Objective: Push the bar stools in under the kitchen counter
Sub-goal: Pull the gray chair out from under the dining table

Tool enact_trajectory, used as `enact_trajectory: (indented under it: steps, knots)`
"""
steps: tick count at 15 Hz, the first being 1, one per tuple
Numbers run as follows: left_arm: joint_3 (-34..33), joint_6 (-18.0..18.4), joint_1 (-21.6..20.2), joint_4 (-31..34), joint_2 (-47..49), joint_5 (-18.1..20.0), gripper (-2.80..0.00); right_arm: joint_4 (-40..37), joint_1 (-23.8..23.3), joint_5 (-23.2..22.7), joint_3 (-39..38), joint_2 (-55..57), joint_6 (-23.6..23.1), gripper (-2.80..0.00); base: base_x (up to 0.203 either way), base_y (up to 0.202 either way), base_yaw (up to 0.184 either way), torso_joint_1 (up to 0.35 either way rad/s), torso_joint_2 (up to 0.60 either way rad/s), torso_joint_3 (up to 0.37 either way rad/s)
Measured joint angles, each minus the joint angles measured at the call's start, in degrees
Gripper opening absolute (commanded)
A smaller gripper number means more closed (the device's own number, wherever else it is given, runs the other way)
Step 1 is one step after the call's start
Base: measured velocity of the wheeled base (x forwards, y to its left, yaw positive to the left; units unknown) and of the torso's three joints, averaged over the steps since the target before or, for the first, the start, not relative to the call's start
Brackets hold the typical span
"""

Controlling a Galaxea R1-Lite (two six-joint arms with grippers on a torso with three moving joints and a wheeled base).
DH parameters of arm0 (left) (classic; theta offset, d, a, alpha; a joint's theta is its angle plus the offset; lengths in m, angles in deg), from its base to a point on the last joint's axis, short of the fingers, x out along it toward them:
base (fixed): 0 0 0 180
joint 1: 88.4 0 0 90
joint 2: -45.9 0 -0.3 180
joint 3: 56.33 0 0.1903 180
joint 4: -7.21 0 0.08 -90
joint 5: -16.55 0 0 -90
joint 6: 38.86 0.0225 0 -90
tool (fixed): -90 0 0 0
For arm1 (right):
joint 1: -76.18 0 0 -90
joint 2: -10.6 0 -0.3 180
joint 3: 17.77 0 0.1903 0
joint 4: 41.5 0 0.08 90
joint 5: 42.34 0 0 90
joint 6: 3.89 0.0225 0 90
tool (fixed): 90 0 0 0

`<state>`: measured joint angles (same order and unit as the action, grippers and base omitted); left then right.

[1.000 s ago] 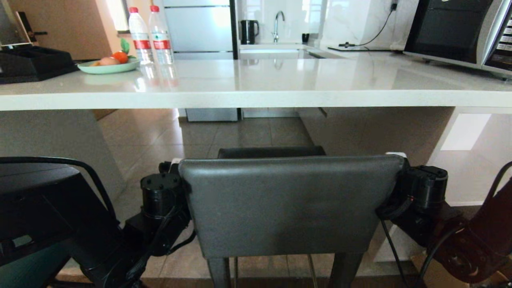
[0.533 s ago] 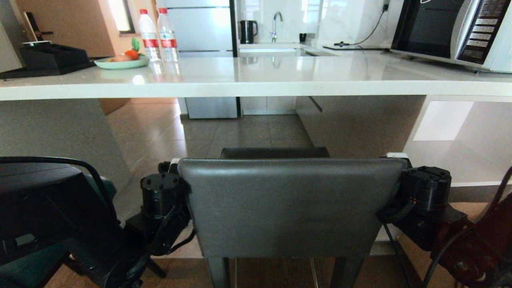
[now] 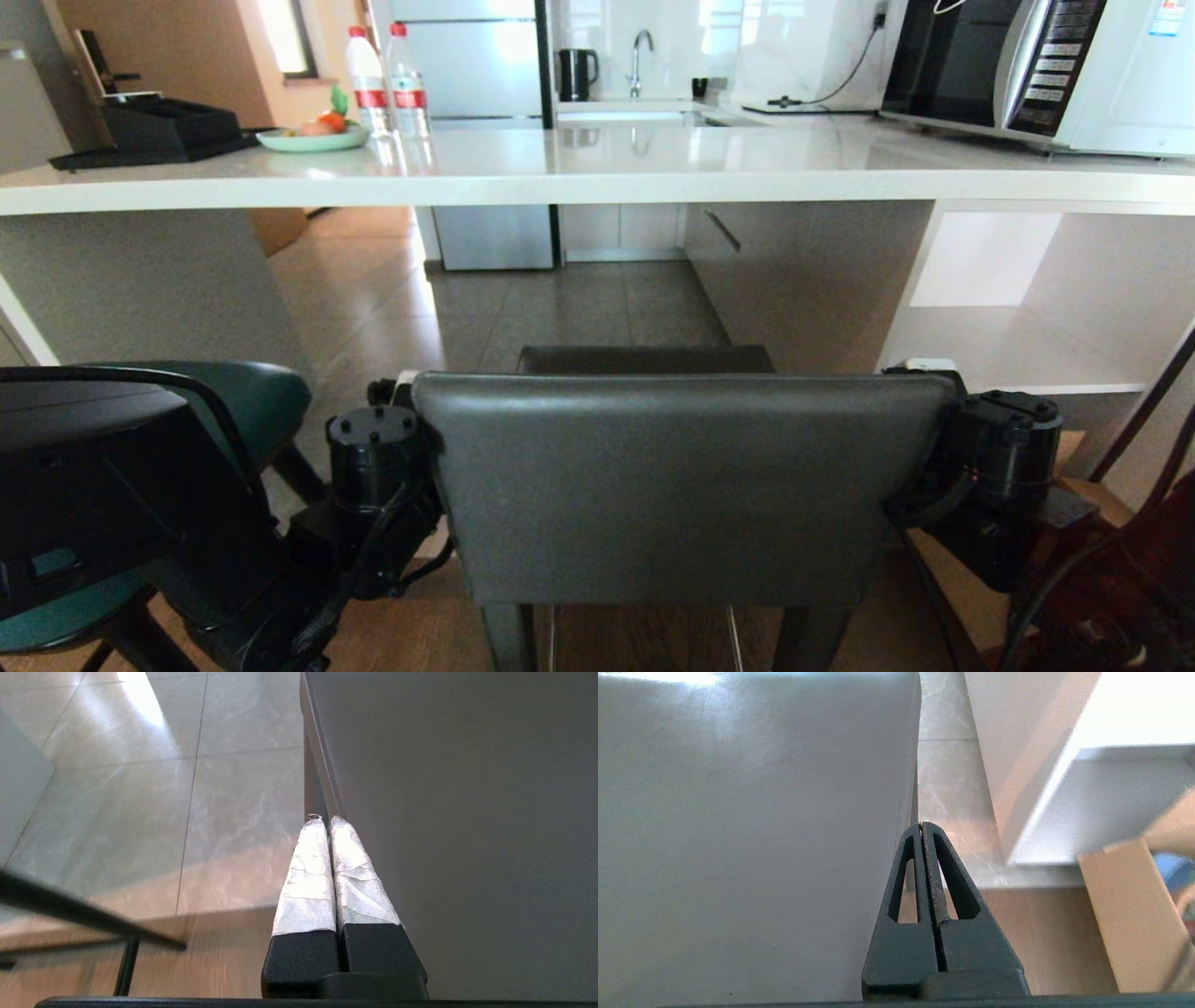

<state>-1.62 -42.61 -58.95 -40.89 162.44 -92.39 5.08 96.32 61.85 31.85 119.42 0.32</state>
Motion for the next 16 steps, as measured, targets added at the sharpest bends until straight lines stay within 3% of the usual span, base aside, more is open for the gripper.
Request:
enact_trajectory:
  steps: [2,11,16]
  knots:
    - [-0.1,0.0,0.2,0.2,-0.2,0.0,-2.8,0.0,0.0,0.1,-0.1,-0.1,0.0,-2.8,-0.132,0.0,-0.004,-0.001,0.0,0.003]
    - [-0.5,-0.1,1.0,-0.3,-0.9,-0.1,-2.8,0.6,0.2,1.6,-2.0,-2.1,0.3,-2.8,0.0,0.0,0.0,0.0,0.0,0.0]
    - [-1.2,0.2,3.1,-3.9,-0.3,-3.6,-2.8,2.1,0.5,3.4,-7.7,-3.6,4.5,-2.8,0.0,0.0,0.0,0.0,0.0,0.0]
